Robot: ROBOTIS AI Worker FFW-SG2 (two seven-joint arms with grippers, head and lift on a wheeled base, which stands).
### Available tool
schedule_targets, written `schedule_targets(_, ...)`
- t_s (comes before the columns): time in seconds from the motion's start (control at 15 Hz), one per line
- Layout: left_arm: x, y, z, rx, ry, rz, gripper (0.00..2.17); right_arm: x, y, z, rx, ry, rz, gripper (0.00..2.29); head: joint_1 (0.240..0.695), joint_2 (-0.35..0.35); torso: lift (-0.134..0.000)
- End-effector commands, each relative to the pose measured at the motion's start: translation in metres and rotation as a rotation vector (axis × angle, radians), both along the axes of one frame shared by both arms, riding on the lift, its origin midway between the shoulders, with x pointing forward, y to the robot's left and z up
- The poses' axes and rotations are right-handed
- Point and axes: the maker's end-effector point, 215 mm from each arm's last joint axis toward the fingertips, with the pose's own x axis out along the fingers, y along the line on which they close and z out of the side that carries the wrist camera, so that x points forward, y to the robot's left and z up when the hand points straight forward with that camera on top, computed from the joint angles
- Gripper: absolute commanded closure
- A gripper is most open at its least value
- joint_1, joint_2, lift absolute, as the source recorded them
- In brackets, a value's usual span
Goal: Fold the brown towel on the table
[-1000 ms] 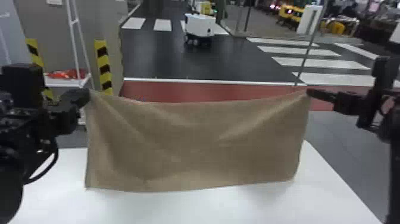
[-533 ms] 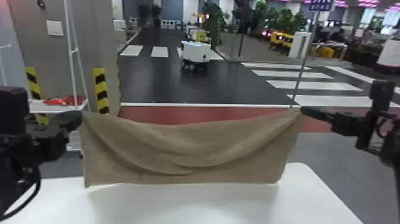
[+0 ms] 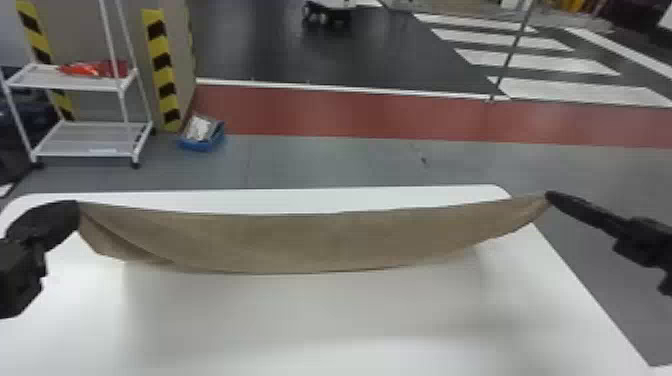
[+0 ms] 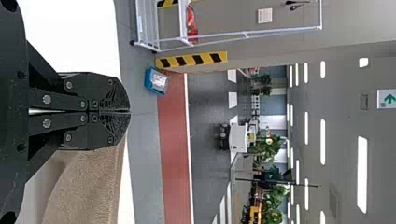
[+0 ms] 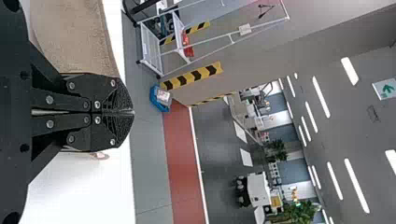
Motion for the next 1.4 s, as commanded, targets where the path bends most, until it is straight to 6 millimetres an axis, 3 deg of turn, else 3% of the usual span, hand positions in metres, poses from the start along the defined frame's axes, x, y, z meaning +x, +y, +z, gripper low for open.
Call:
schedule_targets(0.0, -0.03, 0.001, -0.013, 0.011, 0.035, 0.004, 1.74, -0.037, -0.018, -0.021, 0.041, 0.032, -0.039, 1.51, 0.672, -0.203, -0.124)
schedule_targets(0.13, -0.043, -0.002, -0.031, -0.004, 0.073, 0.008, 1.74, -0.057, -0.021, -0.038, 0.076, 0.064, -0.046, 1.51, 0.695, -0.225, -0.124)
schedule_targets(0.27, -0.056, -0.003, -0.047, -0.007, 0.111, 0.01, 1.74, -0.071, -0.026, -0.042, 0.095, 0.056, -0.059, 1.51, 0.695, -0.243, -0.124)
schedule_targets(0.53, -0.076, 0.004, -0.054, 0.025, 0.147, 0.033, 1.74, -0.078, -0.047, -0.045, 0.095, 0.055, -0.098, 1.52, 0.695, -0.278, -0.124)
schedule_targets(0.73, -0.055, 0.006, -0.047, 0.026, 0.133, 0.039, 1.74, -0.053, -0.052, -0.045, 0.088, 0.059, -0.122, 1.52, 0.695, -0.294, -0.124)
schedule_targets(1.0, -0.021, -0.005, -0.075, 0.04, 0.199, 0.027, 1.74, -0.007, -0.068, -0.054, 0.054, 0.075, -0.167, 1.52, 0.695, -0.285, -0.124)
schedule_targets(1.33, 0.031, -0.025, -0.101, 0.045, 0.233, 0.003, 1.74, 0.04, -0.064, -0.072, -0.034, 0.076, -0.175, 1.52, 0.695, -0.285, -0.124)
